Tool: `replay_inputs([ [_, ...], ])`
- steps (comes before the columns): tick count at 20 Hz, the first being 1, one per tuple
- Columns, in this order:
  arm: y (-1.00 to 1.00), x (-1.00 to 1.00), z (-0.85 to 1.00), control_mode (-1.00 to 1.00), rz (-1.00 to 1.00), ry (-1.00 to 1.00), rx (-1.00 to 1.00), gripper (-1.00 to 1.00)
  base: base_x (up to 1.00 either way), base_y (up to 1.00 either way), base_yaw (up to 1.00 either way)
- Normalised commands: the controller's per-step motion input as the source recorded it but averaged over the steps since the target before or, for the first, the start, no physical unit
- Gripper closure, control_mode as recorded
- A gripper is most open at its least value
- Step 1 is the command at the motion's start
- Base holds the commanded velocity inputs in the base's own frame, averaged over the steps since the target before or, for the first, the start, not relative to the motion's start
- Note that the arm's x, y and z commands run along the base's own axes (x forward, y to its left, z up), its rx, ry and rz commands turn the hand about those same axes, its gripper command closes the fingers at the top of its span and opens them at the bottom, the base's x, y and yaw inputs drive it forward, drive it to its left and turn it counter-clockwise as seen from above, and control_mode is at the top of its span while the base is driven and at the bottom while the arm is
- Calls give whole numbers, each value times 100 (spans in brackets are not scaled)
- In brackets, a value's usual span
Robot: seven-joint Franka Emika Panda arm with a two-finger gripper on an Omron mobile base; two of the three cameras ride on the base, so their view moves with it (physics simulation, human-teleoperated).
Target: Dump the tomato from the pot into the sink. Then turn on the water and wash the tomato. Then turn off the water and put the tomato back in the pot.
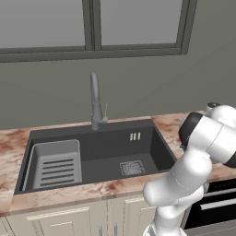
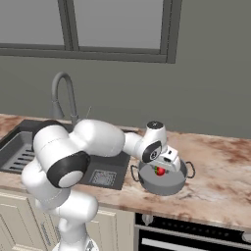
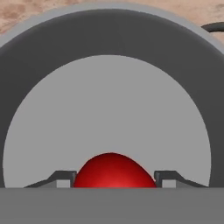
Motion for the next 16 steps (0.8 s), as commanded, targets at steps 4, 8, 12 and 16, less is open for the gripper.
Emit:
replay_inputs([
  [4, 0, 0, -1, -100, 0, 0, 0, -100, 0, 0, 0],
  [8, 0, 0, 0, -100, 0, 0, 0, -100, 0, 0, 0],
  [12, -1, 0, 8, -100, 0, 0, 0, -100, 0, 0, 0],
  [16, 0, -12, 63, -100, 0, -4, 0, -100, 0, 0, 0],
])
